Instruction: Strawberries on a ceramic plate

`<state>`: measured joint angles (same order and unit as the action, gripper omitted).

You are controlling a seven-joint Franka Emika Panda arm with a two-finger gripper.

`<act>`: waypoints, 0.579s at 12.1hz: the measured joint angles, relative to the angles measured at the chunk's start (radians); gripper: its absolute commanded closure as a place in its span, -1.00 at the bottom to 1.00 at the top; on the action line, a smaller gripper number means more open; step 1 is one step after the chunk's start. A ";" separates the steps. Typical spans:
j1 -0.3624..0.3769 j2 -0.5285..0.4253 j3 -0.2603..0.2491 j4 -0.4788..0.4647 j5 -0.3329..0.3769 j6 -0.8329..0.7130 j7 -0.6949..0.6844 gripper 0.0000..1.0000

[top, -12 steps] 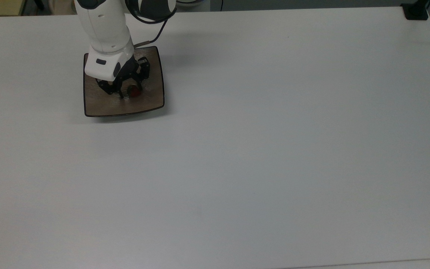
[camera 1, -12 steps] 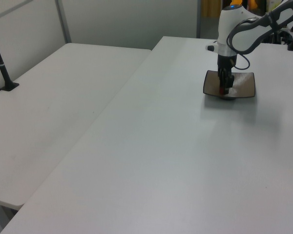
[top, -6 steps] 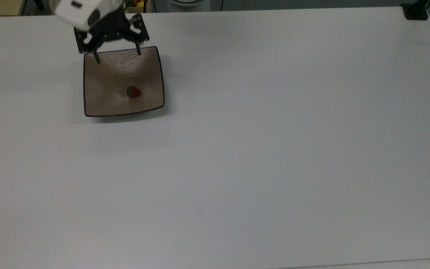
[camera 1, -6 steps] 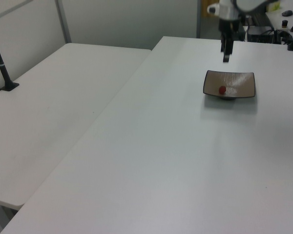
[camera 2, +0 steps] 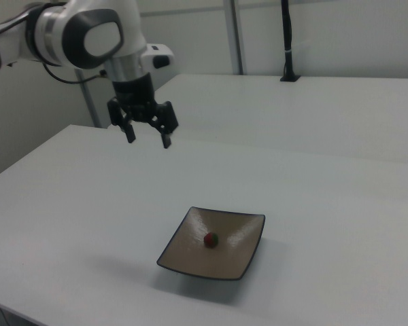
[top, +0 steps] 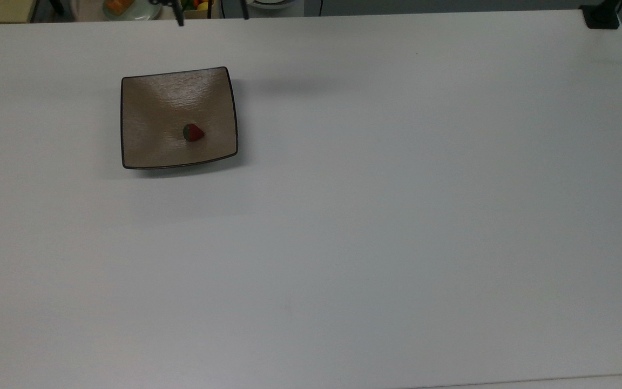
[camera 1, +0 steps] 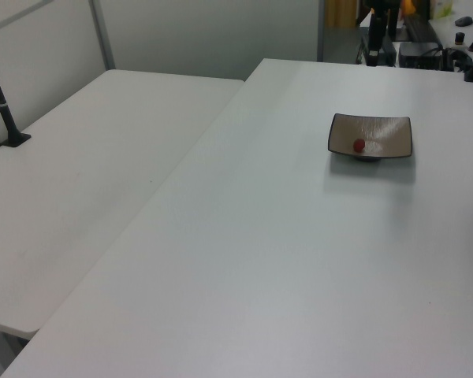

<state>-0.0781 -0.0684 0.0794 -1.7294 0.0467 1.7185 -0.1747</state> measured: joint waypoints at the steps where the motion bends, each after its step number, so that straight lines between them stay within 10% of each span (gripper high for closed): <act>1: 0.037 -0.006 0.000 0.000 0.000 0.000 0.072 -1.00; 7: 0.138 -0.001 -0.002 -0.001 0.000 0.013 0.222 -1.00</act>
